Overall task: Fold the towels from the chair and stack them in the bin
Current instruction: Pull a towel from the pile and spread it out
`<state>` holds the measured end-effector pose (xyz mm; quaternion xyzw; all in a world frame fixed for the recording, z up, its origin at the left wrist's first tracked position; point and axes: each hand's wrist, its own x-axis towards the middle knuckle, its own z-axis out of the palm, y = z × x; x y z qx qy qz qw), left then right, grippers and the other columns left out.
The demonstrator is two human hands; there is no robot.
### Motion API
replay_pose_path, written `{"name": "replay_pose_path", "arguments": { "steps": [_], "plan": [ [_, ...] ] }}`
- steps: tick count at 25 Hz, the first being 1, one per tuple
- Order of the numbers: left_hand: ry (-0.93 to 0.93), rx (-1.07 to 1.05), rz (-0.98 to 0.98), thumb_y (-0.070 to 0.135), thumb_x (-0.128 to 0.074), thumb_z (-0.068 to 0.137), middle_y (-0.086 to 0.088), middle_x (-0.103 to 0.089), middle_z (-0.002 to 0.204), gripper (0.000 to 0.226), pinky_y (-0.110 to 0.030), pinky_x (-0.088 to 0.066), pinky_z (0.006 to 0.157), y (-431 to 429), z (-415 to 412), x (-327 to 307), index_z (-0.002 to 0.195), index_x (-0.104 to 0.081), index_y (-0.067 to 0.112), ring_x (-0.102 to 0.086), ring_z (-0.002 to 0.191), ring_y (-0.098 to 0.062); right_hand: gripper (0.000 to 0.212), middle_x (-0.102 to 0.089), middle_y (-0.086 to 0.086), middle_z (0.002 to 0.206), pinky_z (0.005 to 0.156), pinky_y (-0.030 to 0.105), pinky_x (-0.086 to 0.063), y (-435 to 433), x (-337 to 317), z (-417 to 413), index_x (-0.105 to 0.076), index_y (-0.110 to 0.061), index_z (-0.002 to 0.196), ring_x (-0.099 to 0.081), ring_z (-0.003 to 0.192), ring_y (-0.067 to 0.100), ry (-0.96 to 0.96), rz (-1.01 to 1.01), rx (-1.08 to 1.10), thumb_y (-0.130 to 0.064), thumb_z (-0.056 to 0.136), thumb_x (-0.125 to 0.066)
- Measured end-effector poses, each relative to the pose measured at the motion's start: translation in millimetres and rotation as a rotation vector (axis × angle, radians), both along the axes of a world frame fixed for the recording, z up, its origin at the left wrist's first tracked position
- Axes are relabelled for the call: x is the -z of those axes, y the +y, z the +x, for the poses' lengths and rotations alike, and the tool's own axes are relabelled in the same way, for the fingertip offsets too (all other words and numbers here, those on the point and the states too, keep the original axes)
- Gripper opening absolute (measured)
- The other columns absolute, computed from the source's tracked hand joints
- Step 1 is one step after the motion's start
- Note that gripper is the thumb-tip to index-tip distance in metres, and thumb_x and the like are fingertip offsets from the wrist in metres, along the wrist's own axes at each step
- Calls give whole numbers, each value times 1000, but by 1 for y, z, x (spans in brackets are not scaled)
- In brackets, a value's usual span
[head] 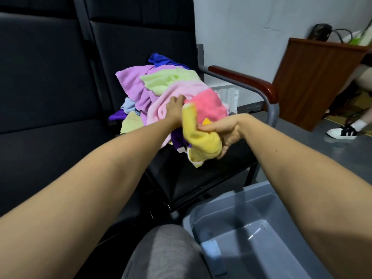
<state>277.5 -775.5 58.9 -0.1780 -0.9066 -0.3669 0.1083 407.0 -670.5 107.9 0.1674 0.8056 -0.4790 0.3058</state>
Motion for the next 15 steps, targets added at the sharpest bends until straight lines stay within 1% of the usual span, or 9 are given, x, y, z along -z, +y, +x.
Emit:
{"name": "replay_pose_path", "arguments": {
  "steps": [2, 3, 5, 7, 8, 10, 12, 14, 15],
  "plan": [
    [-118, 226, -142, 40, -58, 77, -16, -37, 144, 65, -29, -27, 104, -1, 11, 9, 134, -46, 12, -36, 133, -29, 81, -47, 19, 136, 102, 53, -39, -10, 13, -5, -40, -4, 134, -45, 126, 39, -90, 257, 84, -70, 86, -36],
    [-126, 322, -243, 50, -58, 68, -16, -21, 153, 84, -32, -20, 110, -2, 13, 14, 143, -36, 17, -22, 141, -29, 82, -38, 19, 145, 108, 48, -33, -12, 19, -8, -29, -3, 143, -37, 133, 37, -53, 383, 89, -66, 90, -31],
    [-86, 356, -455, 48, -67, 69, -13, 17, 157, 101, -54, -10, 112, -6, 15, 27, 151, -8, 35, 9, 145, -33, 64, -27, 14, 153, 112, 35, -23, -15, 27, -7, -23, -5, 148, -28, 139, 28, 57, 606, 16, -43, 99, -39],
    [-30, 311, -551, 41, -74, 74, -12, 29, 153, 105, -66, -16, 105, -6, 22, 38, 148, 0, 44, 18, 142, -39, 54, -34, 12, 150, 110, 31, -28, -14, 35, -7, -34, -5, 143, -33, 137, 27, 178, 622, 41, -26, 97, -51],
    [15, 271, -545, 39, -75, 73, -16, 24, 154, 101, -65, -22, 103, -3, 23, 42, 149, -7, 41, 13, 142, -43, 52, -38, 12, 147, 106, 30, -33, -15, 41, -8, -38, -4, 141, -36, 134, 27, 221, 589, 94, -22, 95, -53],
    [151, 261, -521, 29, -69, 76, -26, -1, 151, 77, -57, -33, 100, 7, 18, 42, 143, -29, 28, -11, 136, -51, 47, -51, 11, 136, 90, 28, -43, -16, 59, -13, -49, -3, 133, -49, 125, 27, 330, 413, 288, -18, 89, -58],
    [215, 295, -472, 19, -62, 78, -29, -22, 140, 59, -47, -36, 96, 5, 10, 32, 133, -40, 17, -33, 121, -49, 51, -67, 9, 115, 85, 31, -51, -16, 69, -19, -64, -6, 115, -63, 106, 27, 428, 213, 564, -30, 70, -67],
    [175, 206, -301, 15, -61, 78, -26, -29, 130, 52, -43, -37, 90, -4, 0, 19, 126, -42, 12, -43, 110, -46, 66, -71, 6, 103, 87, 36, -54, -9, 76, -21, -69, -9, 104, -67, 95, 26, 451, 224, 564, -51, 52, -68],
    [155, 151, -190, 16, -61, 79, -26, -31, 127, 48, -42, -38, 88, -7, -2, 15, 124, -43, 10, -44, 107, -45, 66, -69, 5, 103, 88, 34, -52, -8, 75, -20, -68, -9, 102, -66, 97, 26, 428, 321, 494, -55, 54, -70]
  ]
}}
